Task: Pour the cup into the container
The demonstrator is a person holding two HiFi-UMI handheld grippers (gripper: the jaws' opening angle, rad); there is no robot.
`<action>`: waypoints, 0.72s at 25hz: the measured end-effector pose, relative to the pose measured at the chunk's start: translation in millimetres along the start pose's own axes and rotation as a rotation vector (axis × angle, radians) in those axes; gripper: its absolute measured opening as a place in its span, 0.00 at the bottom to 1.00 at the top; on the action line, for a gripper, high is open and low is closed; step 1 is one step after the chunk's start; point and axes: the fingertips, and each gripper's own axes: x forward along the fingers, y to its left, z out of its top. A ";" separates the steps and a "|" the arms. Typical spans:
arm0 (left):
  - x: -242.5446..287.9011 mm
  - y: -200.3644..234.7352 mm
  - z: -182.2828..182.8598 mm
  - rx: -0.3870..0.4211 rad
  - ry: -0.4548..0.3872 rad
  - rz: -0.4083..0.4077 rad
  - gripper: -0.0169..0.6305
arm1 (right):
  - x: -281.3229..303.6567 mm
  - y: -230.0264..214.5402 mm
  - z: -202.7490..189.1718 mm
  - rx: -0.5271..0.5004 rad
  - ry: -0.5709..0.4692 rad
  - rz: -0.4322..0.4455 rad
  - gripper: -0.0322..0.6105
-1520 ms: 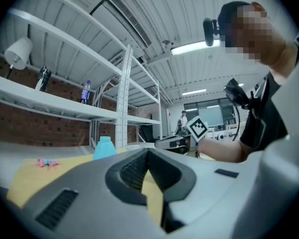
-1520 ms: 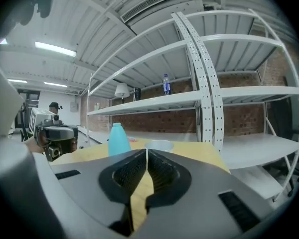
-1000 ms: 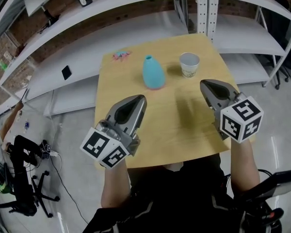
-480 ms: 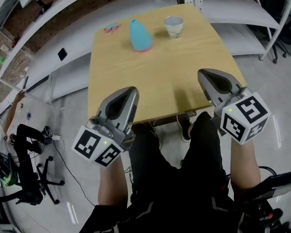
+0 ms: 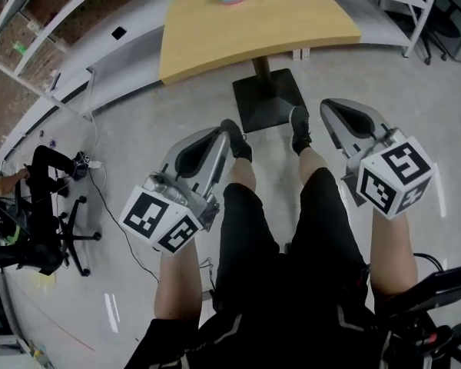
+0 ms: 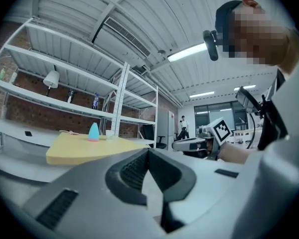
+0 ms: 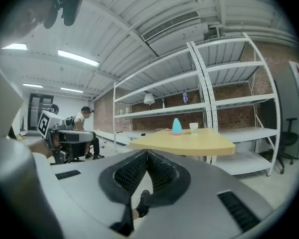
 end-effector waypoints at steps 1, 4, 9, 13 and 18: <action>-24.5 -19.5 -2.9 0.001 -0.003 0.004 0.03 | -21.2 23.9 -5.9 -0.007 0.003 0.012 0.05; -93.7 -79.5 -16.8 0.000 -0.013 0.018 0.03 | -83.6 89.1 -29.5 -0.028 0.023 0.045 0.05; -183.9 -164.3 -44.7 -0.008 0.008 0.028 0.03 | -173.6 165.9 -55.1 -0.032 0.013 0.052 0.05; -236.7 -226.4 -54.3 -0.016 0.028 0.032 0.03 | -229.1 211.8 -65.4 -0.025 0.019 0.078 0.05; -279.7 -278.6 -69.1 -0.038 0.050 0.035 0.03 | -285.6 250.0 -74.0 -0.025 0.011 0.095 0.05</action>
